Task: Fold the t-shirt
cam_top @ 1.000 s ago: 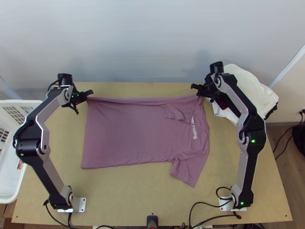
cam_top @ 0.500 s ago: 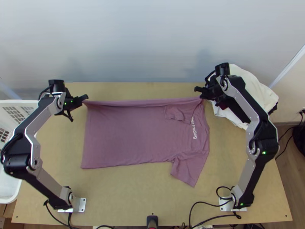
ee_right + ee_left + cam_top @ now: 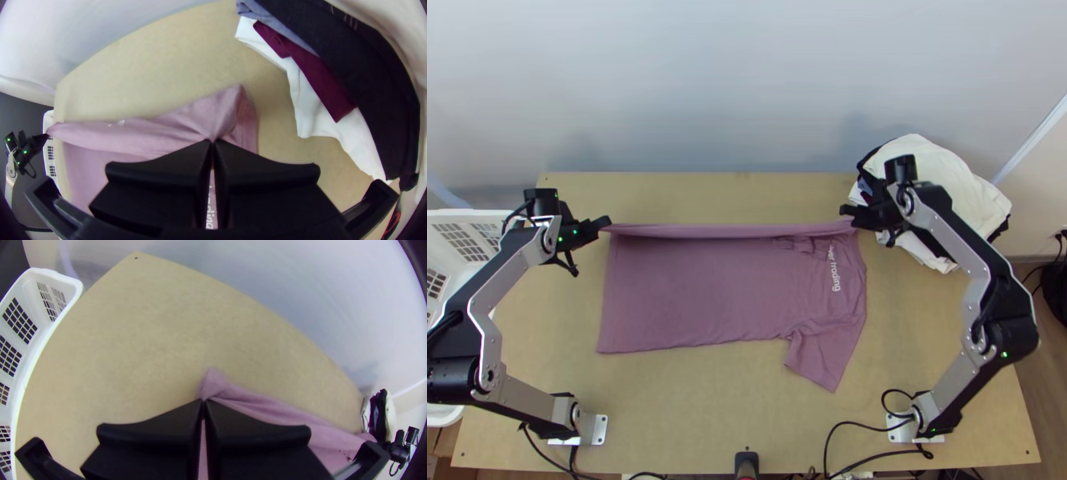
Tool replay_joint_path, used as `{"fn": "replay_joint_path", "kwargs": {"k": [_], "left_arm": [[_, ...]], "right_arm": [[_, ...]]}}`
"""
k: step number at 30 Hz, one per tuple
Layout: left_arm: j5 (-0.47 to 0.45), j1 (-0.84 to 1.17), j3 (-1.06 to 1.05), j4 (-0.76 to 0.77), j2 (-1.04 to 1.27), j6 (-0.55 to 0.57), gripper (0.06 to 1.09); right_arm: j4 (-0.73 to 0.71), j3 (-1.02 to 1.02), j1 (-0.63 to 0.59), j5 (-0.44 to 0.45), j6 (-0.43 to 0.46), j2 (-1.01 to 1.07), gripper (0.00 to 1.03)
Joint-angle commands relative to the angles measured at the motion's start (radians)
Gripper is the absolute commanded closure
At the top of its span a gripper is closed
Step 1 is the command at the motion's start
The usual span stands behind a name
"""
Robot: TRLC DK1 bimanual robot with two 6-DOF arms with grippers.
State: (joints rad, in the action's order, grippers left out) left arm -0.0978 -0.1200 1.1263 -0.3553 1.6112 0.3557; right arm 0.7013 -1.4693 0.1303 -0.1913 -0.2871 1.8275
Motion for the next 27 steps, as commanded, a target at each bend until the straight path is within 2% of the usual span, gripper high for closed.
{"fn": "replay_joint_path", "kwargs": {"k": [1, 16, 17, 18, 19, 20, 21, 22, 23, 24, 26, 27], "left_arm": [[-0.010, -0.007, -0.060, 0.010, -0.045, 0.005, 1.05], [-0.010, 0.020, -0.284, 0.068, -0.171, 0.012, 1.05], [-0.010, 0.028, -0.293, 0.068, -0.180, 0.012, 1.05], [-0.010, 0.036, -0.306, 0.068, -0.181, 0.009, 1.05], [-0.010, 0.039, -0.307, 0.064, -0.186, 0.008, 1.04], [-0.008, 0.045, -0.313, 0.059, -0.203, 0.006, 0.97], [-0.008, 0.048, -0.332, 0.065, -0.226, -0.001, 0.80], [-0.010, 0.054, -0.349, 0.070, -0.243, -0.009, 0.58], [-0.011, 0.059, -0.352, 0.055, -0.249, -0.009, 0.40], [-0.011, 0.059, -0.350, 0.032, -0.249, -0.009, 0.29], [-0.010, 0.056, -0.339, -0.005, -0.251, -0.011, 0.16], [-0.010, 0.048, -0.339, -0.007, -0.252, -0.012, 0.13]], "right_arm": [[-0.033, 0.087, 0.005, 0.003, 0.000, -0.056, 1.00], [-0.155, 0.282, 0.006, 0.024, -0.009, -0.103, 1.00], [-0.160, 0.287, 0.008, 0.036, -0.009, -0.112, 0.97], [-0.163, 0.293, 0.008, 0.052, -0.009, -0.123, 0.89], [-0.164, 0.300, 0.008, 0.059, -0.009, -0.135, 0.76], [-0.166, 0.310, 0.009, 0.073, -0.007, -0.152, 0.57], [-0.166, 0.322, 0.014, 0.099, -0.007, -0.171, 0.33], [-0.166, 0.339, 0.020, 0.124, -0.009, -0.189, 0.13], [-0.166, 0.351, 0.020, 0.133, -0.009, -0.209, 0.04], [-0.163, 0.362, 0.020, 0.133, -0.009, -0.232, 0.04], [-0.158, 0.399, 0.020, 0.133, -0.023, -0.306, 0.04], [-0.158, 0.423, 0.020, 0.133, -0.032, -0.356, 0.04]]}}
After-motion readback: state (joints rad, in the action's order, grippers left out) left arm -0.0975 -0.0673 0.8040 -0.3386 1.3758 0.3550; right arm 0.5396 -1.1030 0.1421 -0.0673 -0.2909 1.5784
